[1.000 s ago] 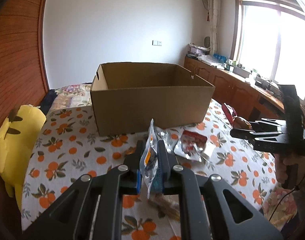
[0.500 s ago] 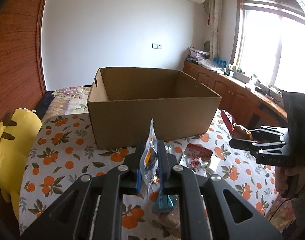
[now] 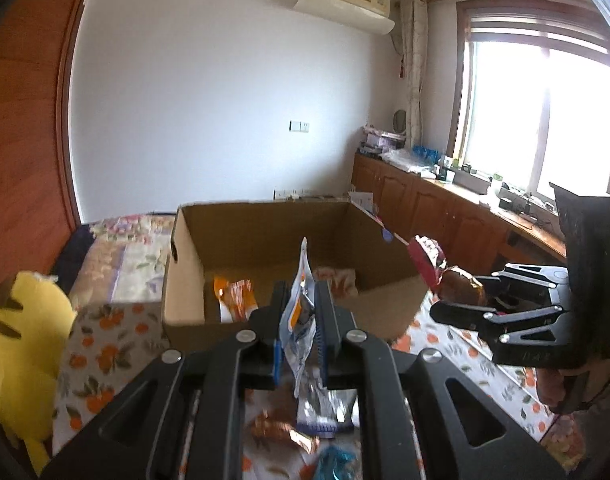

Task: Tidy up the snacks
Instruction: 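Carry both held packets over the box and open both grippers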

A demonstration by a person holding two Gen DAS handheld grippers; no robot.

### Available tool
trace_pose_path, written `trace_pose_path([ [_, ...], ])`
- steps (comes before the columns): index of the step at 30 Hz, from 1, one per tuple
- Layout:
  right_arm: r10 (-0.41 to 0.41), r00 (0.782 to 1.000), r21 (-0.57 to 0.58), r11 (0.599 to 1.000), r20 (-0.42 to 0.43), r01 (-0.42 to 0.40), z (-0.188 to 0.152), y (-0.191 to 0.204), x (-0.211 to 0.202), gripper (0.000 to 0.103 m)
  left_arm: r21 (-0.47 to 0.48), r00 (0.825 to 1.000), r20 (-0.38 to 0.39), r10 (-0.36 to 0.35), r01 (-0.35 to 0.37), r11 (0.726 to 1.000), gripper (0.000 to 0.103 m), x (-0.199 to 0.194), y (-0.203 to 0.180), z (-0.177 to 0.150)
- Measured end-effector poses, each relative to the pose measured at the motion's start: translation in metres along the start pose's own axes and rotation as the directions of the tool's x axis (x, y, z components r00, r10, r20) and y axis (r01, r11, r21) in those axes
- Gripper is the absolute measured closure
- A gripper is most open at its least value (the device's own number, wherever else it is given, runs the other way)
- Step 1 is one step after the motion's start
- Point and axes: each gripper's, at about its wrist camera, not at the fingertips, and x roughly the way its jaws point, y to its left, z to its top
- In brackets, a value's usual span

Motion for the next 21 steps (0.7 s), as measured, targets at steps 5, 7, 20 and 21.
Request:
trace_pose_path([
  [5, 0.005, 1.0, -0.02, 1.0, 0.01, -0.005, 0.023, 0.002, 0.016, 0.054, 0.013, 1.0, 0.013, 0.02, -0.02, 1.0, 0.093, 0.019, 0.008, 0.018],
  [7, 0.007, 1.0, -0.026, 1.0, 0.008, -0.006, 0.029, 0.003, 0.024, 0.054, 0.015, 0.999, 0.015, 0.034, -0.034, 0.999, 0.093, 0.026, 0.014, 0.02],
  [20, 0.003, 1.0, -0.04, 0.999, -0.008, -0.003, 0.052, -0.006, 0.085, 0.054, -0.013, 0.998, -0.019, 0.066, -0.066, 0.998, 0.093, 0.068, 0.044, 0.026],
  [21, -0.002, 1.0, -0.035, 0.999, -0.008, 0.002, 0.053, -0.008, 0.088, 0.054, -0.019, 0.998, -0.029, 0.064, -0.064, 0.998, 0.093, 0.071, 0.045, 0.025],
])
